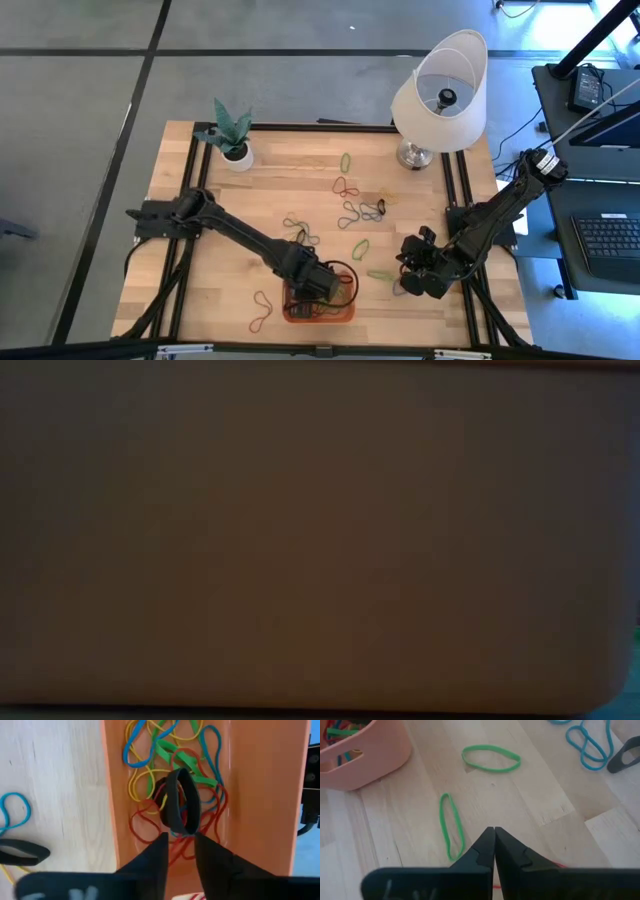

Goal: Pick and place rubber bands into bin
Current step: Put the left black rubber band into the bin, then put the blue rubber band into the bin

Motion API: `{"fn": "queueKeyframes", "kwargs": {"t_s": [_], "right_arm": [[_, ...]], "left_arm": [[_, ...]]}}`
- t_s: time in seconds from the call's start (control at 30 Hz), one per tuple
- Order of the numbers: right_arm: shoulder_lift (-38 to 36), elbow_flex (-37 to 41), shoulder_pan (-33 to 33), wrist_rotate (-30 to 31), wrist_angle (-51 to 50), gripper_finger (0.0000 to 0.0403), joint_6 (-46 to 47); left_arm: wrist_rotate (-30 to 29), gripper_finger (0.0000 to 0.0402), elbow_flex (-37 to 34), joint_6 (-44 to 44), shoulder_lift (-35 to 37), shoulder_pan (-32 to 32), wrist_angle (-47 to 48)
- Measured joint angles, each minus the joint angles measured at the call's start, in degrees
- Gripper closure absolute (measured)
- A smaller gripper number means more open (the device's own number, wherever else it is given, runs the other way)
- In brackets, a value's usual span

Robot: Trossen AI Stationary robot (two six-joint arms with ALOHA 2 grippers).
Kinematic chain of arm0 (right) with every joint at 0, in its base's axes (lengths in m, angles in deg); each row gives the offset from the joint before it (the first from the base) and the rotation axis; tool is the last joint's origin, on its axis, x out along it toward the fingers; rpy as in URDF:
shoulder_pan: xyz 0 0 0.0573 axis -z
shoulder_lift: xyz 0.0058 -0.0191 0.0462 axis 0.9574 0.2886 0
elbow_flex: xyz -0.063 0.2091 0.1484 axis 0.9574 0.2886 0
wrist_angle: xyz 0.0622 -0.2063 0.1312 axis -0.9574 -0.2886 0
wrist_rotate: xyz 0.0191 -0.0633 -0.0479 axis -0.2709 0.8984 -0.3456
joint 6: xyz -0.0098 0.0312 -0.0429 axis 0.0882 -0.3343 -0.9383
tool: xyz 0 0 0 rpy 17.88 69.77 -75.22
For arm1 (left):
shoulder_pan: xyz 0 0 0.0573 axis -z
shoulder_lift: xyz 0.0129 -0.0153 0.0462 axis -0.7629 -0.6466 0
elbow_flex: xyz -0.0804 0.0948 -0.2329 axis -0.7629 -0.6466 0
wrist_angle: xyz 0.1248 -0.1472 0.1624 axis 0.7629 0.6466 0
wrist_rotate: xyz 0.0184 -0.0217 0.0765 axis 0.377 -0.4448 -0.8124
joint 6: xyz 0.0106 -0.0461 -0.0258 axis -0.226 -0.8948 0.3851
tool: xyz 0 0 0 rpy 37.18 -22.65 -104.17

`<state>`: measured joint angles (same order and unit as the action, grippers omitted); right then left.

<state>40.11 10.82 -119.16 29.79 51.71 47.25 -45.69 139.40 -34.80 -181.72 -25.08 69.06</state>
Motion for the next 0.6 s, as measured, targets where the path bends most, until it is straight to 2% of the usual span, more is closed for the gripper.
{"fn": "queueKeyframes", "kwargs": {"t_s": [0.17, 0.33, 0.47, 0.6], "right_arm": [[0.0, 0.0, 0.0, 0.0, 0.0, 0.0387, 0.0], [0.0, 0.0, 0.0, 0.0, 0.0, 0.0387, 0.0], [0.0, 0.0, 0.0, -0.1, 0.4, 0.0387, 0.0], [0.0, 0.0, 0.0, -0.1, 0.8, 0.0387, 0.0]], "left_arm": [[-0.9, 0.0269, 0.0, 0.2, 0.0, -0.3, 0.4], [-2.0, 0.0263, 0.0, -1.6, 2.4, -1.6, 2.8], [-2.0, 0.029, 0.0, -4.0, 6.3, -3.0, 5.1], [-5.5, 0.0351, 0.0, -3.8, 11.2, -4.0, 5.0]]}}
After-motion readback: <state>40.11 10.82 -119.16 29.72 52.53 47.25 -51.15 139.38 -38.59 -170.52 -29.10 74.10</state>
